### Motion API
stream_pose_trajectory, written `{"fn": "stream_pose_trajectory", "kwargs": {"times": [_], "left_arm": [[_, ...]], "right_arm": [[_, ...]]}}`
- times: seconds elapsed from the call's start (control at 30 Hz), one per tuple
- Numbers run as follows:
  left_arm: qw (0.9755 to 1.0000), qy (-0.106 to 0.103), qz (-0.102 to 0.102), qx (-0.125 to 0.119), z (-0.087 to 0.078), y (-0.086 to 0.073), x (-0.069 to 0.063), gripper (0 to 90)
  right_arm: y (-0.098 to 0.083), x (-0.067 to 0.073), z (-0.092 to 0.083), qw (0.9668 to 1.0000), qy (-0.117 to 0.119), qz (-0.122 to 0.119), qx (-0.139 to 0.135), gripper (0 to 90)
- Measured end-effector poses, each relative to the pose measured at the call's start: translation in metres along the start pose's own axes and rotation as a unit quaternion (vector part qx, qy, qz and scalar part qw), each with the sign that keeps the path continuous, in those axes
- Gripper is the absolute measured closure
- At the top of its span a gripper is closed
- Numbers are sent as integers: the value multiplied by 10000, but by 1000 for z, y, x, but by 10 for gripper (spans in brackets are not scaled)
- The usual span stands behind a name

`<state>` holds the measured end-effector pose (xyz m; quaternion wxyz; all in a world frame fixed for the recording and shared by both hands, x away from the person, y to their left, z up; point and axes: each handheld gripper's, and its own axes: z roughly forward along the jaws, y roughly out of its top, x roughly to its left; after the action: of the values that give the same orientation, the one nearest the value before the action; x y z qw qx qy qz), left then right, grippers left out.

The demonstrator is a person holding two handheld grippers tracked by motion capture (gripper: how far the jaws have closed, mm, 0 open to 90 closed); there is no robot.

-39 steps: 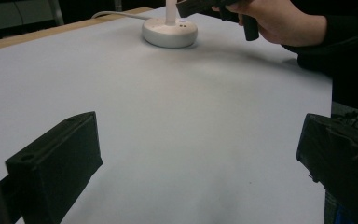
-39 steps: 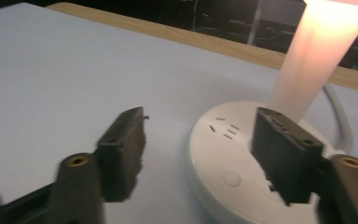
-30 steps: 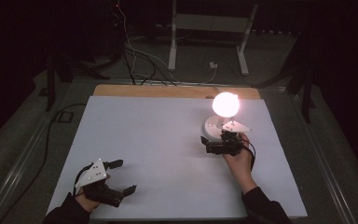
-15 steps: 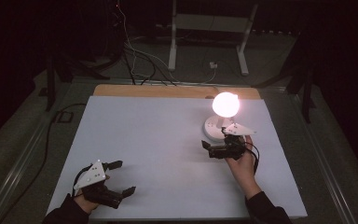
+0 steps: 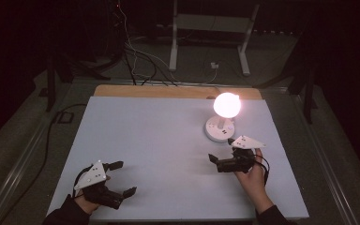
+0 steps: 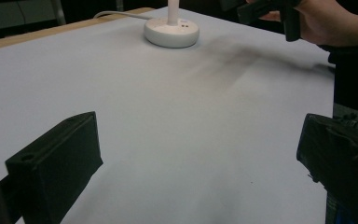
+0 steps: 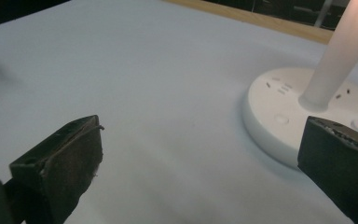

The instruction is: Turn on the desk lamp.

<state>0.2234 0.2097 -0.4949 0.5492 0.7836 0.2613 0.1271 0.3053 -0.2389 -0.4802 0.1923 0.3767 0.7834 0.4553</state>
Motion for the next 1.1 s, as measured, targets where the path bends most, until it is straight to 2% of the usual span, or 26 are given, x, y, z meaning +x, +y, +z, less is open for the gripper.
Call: {"fn": "stream_pose_trajectory", "kwargs": {"times": [0.23,0.53,0.63,0.77,0.87,1.1], "left_arm": [[10000,1,4,8,0,0,0,2],[10000,2,-6,25,1,0,0,2],[10000,-2,-9,28,1,0,0,2],[10000,-5,-11,30,1,0,0,2],[10000,-6,-14,34,1,0,0,2],[10000,-17,8,54,2,0,0,2]], "right_arm": [[-14,3,-13,9998,0,-103,149,0],[-35,2,-34,9996,-100,-228,132,0],[-46,-1,-42,9993,10,-237,290,0],[-54,-4,-47,9989,-40,-298,365,0],[-58,-8,-51,9990,-97,-223,367,0],[-61,-9,-47,9983,-148,-268,490,0]]}}
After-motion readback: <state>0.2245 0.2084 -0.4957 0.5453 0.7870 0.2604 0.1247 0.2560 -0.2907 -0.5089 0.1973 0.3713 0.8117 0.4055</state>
